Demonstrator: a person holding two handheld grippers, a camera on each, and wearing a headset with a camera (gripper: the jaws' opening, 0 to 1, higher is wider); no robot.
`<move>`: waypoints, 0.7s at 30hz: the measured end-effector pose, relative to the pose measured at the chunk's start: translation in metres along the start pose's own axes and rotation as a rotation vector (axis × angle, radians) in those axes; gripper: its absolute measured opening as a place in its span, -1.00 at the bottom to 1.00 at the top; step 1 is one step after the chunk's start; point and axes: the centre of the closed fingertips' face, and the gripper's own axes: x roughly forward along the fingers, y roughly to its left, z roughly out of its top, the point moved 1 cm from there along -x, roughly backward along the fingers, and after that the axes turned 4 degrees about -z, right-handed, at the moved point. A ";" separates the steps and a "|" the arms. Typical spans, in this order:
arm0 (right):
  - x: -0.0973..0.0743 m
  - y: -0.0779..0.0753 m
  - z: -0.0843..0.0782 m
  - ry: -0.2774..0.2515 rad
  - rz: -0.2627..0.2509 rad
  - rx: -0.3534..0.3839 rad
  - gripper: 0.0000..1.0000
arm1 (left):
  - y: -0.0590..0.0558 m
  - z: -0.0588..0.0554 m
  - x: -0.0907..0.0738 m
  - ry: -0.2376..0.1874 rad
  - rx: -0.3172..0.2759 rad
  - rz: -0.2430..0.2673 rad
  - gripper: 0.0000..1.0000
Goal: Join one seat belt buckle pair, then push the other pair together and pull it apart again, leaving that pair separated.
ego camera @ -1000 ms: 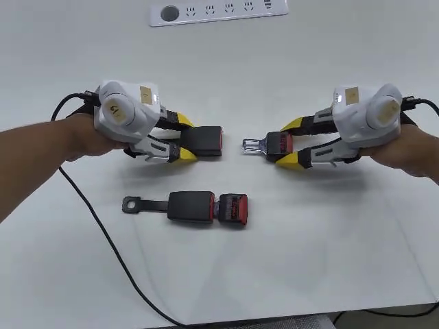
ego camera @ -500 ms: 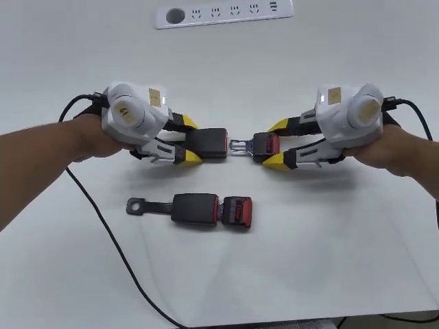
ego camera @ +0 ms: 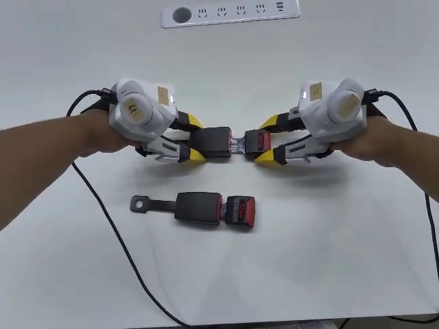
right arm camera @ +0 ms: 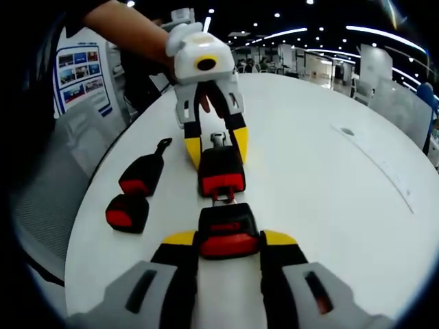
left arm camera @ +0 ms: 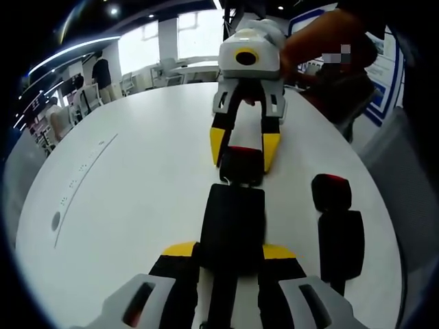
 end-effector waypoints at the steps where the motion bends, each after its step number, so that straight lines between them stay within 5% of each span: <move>1: 0.000 0.000 0.000 0.002 0.001 -0.002 -0.30 | 0.000 0.000 0.000 0.003 0.002 -0.001 -0.33; 21: 0.014 0.001 0.011 0.020 -0.027 0.019 -0.33 | 0.000 0.000 0.000 0.026 0.029 -0.015 -0.35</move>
